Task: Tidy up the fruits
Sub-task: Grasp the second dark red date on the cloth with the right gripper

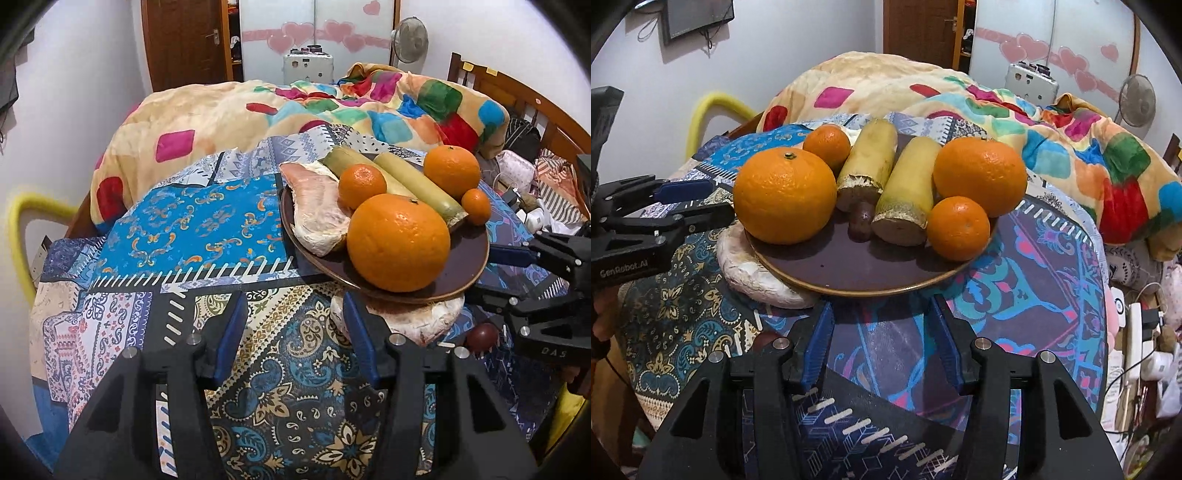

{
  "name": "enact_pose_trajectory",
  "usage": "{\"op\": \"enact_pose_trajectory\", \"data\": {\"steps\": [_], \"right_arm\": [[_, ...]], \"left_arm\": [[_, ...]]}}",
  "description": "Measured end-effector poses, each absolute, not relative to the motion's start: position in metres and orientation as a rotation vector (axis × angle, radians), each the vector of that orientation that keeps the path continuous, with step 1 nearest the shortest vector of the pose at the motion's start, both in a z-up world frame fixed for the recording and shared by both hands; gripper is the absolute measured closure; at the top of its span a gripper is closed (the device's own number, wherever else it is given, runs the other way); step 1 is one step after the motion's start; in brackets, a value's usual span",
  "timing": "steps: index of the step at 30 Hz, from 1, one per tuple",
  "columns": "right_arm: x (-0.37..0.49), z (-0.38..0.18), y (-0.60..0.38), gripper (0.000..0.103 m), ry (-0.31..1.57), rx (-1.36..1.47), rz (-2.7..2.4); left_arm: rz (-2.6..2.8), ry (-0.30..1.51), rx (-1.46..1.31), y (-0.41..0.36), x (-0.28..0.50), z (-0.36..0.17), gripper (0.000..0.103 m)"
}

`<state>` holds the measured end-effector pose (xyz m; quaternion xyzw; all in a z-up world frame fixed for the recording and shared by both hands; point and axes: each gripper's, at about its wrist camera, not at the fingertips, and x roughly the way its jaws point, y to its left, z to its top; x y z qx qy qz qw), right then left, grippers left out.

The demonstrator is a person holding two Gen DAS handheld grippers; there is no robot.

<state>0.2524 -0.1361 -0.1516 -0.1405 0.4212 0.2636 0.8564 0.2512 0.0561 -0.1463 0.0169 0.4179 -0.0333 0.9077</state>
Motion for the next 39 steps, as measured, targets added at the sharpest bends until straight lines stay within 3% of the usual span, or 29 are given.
{"op": "enact_pose_trajectory", "data": {"steps": [4,14,21,28,35,39], "right_arm": [[0.25,-0.151,-0.135,0.061,0.888,-0.295,0.577],[0.24,-0.149,-0.118,0.061,0.906,-0.287,0.7],[0.238,-0.142,-0.136,0.061,0.891,-0.233,0.67],[0.212,-0.126,-0.139,0.061,0.817,-0.261,0.684],[0.211,-0.147,-0.129,0.061,0.865,-0.27,0.716],[0.212,-0.152,-0.127,0.069,0.856,-0.286,0.717]], "left_arm": [[-0.088,0.873,0.011,0.061,0.247,-0.146,0.049],[-0.081,0.856,-0.005,0.072,0.222,-0.134,0.049],[-0.063,0.833,0.002,0.05,0.219,-0.127,0.016],[-0.078,0.847,-0.012,0.037,0.217,-0.131,0.015],[-0.062,0.878,-0.001,0.029,0.227,-0.137,0.015],[-0.072,0.876,0.011,0.025,0.228,-0.138,0.015]]}}
